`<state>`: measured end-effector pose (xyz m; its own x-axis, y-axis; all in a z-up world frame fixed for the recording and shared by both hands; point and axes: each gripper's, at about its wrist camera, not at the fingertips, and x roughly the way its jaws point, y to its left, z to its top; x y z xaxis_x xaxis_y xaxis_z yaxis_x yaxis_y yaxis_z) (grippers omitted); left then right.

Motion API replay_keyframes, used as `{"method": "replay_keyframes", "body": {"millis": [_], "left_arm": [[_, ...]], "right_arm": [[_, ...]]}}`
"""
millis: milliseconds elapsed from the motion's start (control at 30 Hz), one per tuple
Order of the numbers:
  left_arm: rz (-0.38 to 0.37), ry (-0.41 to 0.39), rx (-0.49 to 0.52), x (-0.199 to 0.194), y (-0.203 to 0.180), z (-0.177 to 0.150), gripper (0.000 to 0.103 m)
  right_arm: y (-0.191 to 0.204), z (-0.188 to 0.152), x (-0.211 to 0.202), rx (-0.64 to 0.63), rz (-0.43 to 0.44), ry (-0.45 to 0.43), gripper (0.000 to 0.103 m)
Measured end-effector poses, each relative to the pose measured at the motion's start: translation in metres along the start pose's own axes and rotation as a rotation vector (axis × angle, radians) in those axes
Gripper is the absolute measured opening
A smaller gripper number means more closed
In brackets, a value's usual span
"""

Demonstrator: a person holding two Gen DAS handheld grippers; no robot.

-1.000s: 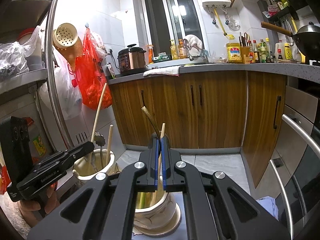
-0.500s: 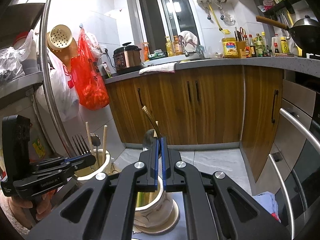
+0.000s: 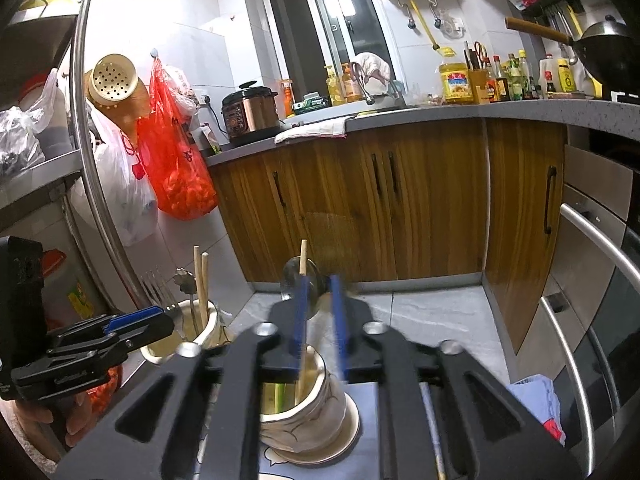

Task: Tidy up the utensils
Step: 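Pull both open grippers back over the remaining utensils on the cloth, then grasp the yellow plastic utensil with the right gripper while the left grasps the last chopstick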

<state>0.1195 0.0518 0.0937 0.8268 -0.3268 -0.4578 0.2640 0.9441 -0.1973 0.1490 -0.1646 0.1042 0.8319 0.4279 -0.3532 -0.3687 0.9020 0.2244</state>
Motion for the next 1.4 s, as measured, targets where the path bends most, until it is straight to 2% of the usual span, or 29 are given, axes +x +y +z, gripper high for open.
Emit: {"method": "replay_keyframes", "body": {"millis": [233,267,300,533,633,700,800,900,1000,1100,1233,1300,1367,1400], "left_arm": [[0.001,-0.001,0.017,-0.019,-0.013,-0.003,0.040],[0.001,0.000,0.019,-0.022,-0.015,-0.004,0.044],[-0.002,0.002,0.018,-0.024,-0.016,-0.005,0.053],[-0.011,0.027,0.055,-0.040,-0.041,-0.023,0.076],[-0.009,0.050,0.056,-0.041,-0.052,-0.033,0.082],[-0.009,0.070,0.057,-0.039,-0.059,-0.043,0.093],[0.007,0.093,0.093,-0.034,-0.069,-0.061,0.094],[0.021,0.150,0.126,-0.024,-0.075,-0.082,0.094],[0.013,0.204,0.118,-0.016,-0.077,-0.098,0.094],[0.015,0.231,0.130,-0.011,-0.081,-0.110,0.094],[0.009,0.257,0.141,-0.008,-0.084,-0.118,0.094],[0.006,0.263,0.143,-0.007,-0.085,-0.120,0.094],[0.006,0.267,0.144,-0.006,-0.085,-0.122,0.094],[0.005,0.269,0.142,-0.006,-0.084,-0.121,0.094]], "right_arm": [[-0.004,0.005,-0.019,0.011,-0.012,-0.013,0.037],[-0.005,0.006,-0.025,0.008,-0.017,-0.017,0.038],[-0.007,0.006,-0.032,0.004,-0.024,-0.021,0.043],[-0.034,-0.008,-0.080,-0.004,-0.119,0.002,0.070],[-0.055,-0.026,-0.100,0.008,-0.192,0.059,0.080],[-0.065,-0.039,-0.105,0.023,-0.214,0.111,0.082],[-0.073,-0.064,-0.109,0.025,-0.231,0.195,0.086],[-0.070,-0.089,-0.101,0.012,-0.223,0.279,0.086],[-0.063,-0.107,-0.087,-0.009,-0.205,0.362,0.084],[-0.056,-0.122,-0.074,-0.019,-0.187,0.418,0.072],[-0.047,-0.134,-0.054,-0.026,-0.187,0.491,0.046],[-0.046,-0.142,-0.045,-0.018,-0.187,0.525,0.040],[-0.045,-0.146,-0.040,-0.005,-0.177,0.540,0.038],[-0.044,-0.147,-0.039,-0.005,-0.175,0.545,0.034]]}}
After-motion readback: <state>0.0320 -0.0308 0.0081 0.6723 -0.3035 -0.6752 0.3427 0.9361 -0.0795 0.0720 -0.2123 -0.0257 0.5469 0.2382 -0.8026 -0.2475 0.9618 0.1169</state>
